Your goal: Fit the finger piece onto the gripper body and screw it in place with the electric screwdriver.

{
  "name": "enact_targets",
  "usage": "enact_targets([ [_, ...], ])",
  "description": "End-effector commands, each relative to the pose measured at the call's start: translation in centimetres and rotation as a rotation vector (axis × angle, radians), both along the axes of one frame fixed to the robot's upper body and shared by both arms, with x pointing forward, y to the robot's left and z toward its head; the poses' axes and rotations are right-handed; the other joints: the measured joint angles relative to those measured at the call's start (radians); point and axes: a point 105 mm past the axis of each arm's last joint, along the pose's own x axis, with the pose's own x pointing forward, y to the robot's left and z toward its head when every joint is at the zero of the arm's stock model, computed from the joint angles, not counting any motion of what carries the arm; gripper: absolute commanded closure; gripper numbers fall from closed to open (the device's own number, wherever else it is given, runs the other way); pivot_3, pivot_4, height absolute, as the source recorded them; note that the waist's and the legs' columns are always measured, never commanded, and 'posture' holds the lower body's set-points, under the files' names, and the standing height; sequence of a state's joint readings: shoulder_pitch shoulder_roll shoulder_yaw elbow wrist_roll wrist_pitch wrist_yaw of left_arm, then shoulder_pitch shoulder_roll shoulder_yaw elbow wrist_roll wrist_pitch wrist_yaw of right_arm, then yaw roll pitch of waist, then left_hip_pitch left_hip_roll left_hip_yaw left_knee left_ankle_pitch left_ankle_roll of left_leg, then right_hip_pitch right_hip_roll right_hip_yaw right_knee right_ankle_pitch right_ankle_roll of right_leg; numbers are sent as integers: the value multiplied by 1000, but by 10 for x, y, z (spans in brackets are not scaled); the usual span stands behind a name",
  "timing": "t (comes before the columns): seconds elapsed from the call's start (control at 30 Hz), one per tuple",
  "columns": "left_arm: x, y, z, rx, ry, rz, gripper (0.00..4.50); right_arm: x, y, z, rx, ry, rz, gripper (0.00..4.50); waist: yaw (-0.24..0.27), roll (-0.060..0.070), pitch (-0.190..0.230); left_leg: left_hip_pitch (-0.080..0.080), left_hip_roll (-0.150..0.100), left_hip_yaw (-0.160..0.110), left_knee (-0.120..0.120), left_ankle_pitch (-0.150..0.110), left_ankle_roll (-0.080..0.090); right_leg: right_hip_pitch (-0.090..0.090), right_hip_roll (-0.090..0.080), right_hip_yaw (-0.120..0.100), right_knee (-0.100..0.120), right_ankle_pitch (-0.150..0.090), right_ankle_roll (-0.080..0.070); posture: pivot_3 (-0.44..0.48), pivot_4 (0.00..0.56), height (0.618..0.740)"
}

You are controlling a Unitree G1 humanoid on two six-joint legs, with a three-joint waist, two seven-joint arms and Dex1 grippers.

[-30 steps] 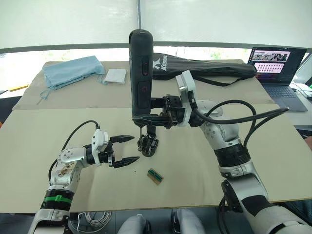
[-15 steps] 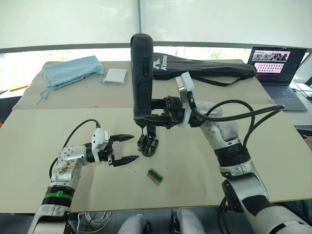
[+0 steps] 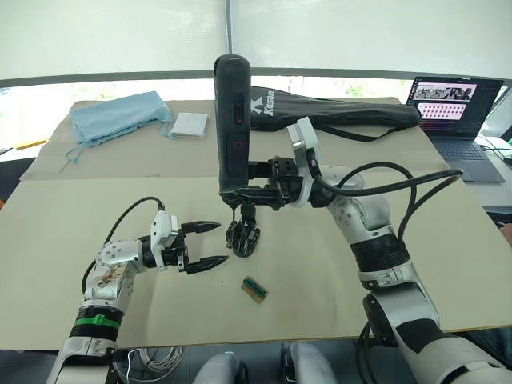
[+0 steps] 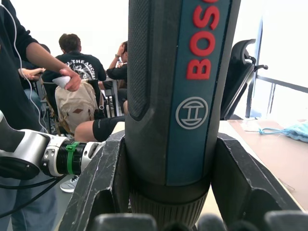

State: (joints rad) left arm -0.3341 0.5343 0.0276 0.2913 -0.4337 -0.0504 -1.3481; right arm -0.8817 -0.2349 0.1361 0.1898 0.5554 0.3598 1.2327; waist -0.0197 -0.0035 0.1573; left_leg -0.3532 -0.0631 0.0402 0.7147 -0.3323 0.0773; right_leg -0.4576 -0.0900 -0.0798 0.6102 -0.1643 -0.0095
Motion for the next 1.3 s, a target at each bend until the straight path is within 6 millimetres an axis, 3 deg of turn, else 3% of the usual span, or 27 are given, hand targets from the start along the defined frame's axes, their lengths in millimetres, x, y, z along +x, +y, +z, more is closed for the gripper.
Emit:
enact_targets([
  [0.03,-2,0,8,-31,-25,-4,0,-9,-3,27,78,-70,28,2564,0,0,0,0,0,0,0,0,0,0,0,0,0,0,0,0,150,740],
  [1.3,-2,-11,7,-52,10,-24,0,-9,-1,24,83,-46,29,2564,1,0,0,0,0,0,0,0,0,0,0,5,0,0,0,0,150,740],
])
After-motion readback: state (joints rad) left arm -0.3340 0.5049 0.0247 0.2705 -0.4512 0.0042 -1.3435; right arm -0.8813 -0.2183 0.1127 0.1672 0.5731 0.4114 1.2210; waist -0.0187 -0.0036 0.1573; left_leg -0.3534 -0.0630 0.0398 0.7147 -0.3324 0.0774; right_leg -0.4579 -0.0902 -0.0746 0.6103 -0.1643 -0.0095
